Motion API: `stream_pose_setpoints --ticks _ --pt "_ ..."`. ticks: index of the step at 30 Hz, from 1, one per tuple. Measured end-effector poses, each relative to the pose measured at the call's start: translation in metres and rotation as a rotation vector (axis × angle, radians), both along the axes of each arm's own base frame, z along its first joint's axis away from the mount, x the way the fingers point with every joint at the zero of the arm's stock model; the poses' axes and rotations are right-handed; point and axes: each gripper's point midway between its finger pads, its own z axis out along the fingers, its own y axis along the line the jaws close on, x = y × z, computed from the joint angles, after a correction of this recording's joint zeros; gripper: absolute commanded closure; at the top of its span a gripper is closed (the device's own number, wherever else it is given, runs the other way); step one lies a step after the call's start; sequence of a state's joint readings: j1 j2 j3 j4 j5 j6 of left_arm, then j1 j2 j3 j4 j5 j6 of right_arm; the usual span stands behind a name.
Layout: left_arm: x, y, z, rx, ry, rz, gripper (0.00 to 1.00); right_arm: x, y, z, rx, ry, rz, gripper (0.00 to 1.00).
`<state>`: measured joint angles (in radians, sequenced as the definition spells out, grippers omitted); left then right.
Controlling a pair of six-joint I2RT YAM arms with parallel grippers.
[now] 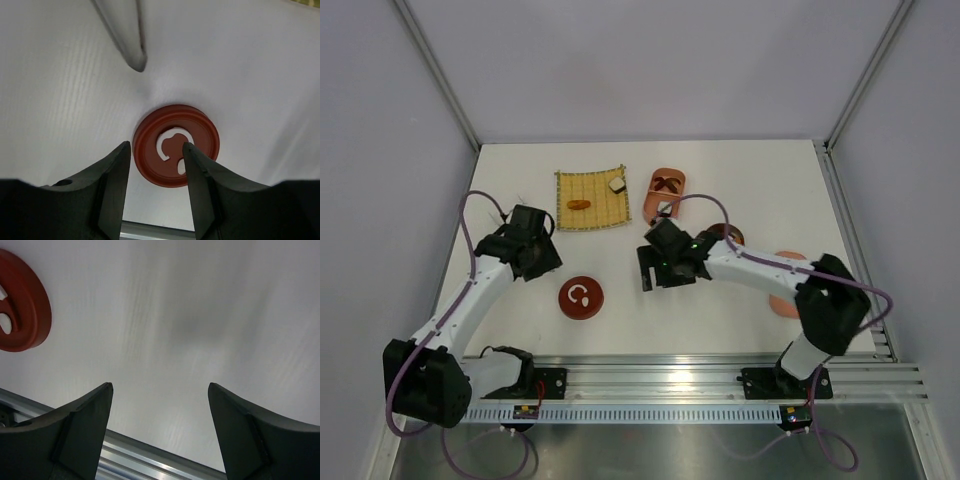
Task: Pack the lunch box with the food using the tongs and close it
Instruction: Move the box lid to the center of the board.
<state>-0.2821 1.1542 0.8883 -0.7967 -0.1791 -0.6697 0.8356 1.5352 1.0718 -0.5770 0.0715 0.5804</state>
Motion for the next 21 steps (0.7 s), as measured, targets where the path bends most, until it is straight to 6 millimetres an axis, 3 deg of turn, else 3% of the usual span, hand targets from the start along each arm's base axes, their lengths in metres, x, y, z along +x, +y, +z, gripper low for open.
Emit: stream_pose_setpoints --ticks 4,7,16,21 --pt "-0.004 0.019 0.008 -0.009 -0.025 0.079 0.51 -0.005 0.065 -0.032 0.005 0.057 0.128 0.17" --pt "-0.004 0.028 0.026 -0.023 -0.098 0.12 0.51 -0.009 0.099 -0.05 0.035 0.093 0.187 0.19" --pt "-0.003 0.044 0.06 -0.023 -0.203 0.189 0.5 0.017 0.161 -0.055 0.116 0.086 0.236 0.23" --pt "-0.003 0.048 0.061 -0.022 -0.201 0.203 0.5 0.012 0.182 -0.063 0.12 0.087 0.281 0.43"
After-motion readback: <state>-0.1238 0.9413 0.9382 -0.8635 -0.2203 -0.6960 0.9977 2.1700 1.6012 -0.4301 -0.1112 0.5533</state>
